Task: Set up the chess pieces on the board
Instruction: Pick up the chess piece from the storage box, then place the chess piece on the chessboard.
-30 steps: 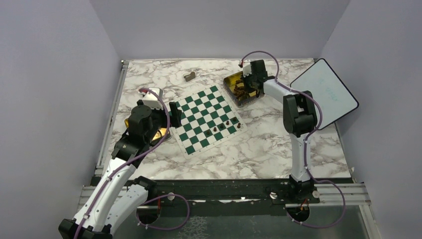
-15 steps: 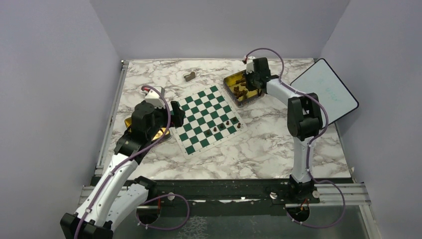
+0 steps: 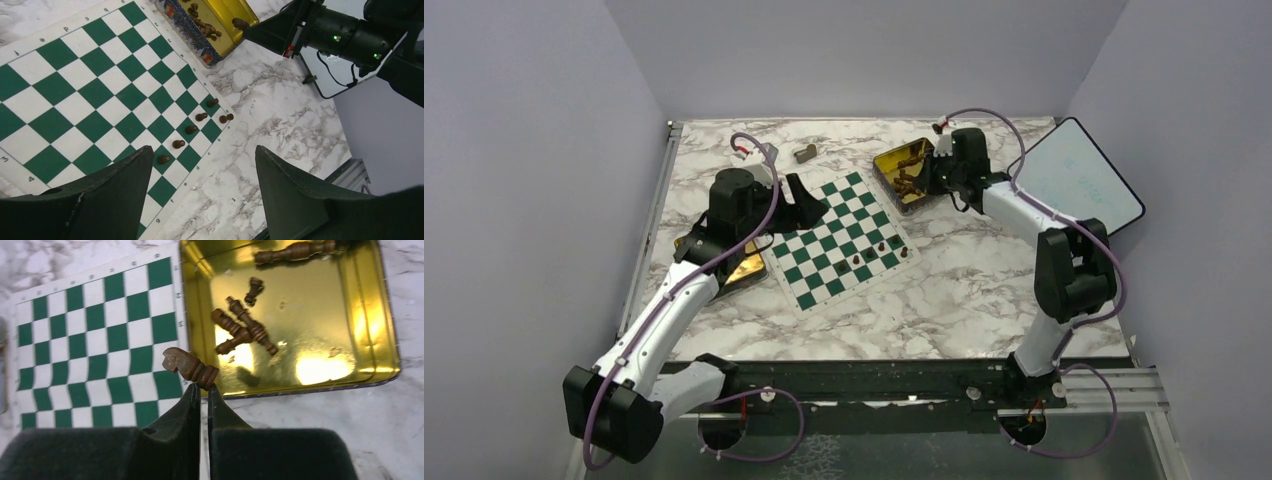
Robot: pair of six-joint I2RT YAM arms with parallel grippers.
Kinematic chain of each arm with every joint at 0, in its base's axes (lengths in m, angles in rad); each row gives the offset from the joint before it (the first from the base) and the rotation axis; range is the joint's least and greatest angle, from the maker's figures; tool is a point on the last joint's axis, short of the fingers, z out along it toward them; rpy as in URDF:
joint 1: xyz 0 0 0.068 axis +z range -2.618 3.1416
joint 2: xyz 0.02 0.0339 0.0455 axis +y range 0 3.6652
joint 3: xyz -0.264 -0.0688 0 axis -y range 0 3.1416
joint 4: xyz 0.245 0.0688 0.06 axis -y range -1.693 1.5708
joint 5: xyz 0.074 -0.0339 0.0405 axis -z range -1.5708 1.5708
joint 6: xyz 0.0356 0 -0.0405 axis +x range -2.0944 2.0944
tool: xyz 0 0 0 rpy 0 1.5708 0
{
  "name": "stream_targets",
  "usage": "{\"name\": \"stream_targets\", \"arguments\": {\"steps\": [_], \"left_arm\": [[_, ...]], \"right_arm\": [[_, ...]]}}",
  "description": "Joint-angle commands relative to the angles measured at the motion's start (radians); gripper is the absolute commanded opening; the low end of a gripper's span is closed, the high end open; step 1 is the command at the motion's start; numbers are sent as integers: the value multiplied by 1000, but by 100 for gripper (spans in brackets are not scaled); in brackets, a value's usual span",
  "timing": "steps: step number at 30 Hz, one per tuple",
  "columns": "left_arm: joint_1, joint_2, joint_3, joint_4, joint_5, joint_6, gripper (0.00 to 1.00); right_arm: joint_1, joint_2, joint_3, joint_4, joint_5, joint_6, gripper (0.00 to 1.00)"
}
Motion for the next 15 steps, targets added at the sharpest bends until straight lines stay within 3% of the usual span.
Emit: {"name": "stream_targets", "arguments": {"steps": [1, 9, 15], "left_arm": [[3, 73, 43, 55, 89, -75, 74], [2, 247, 98, 182, 226, -198, 62], [2, 328, 129, 231, 254, -255, 59]], "right_arm": [[45, -132, -97, 127, -126, 117, 7], [190, -274, -232, 237, -156, 195, 7], [284, -338, -301, 310, -138, 242, 7]]}}
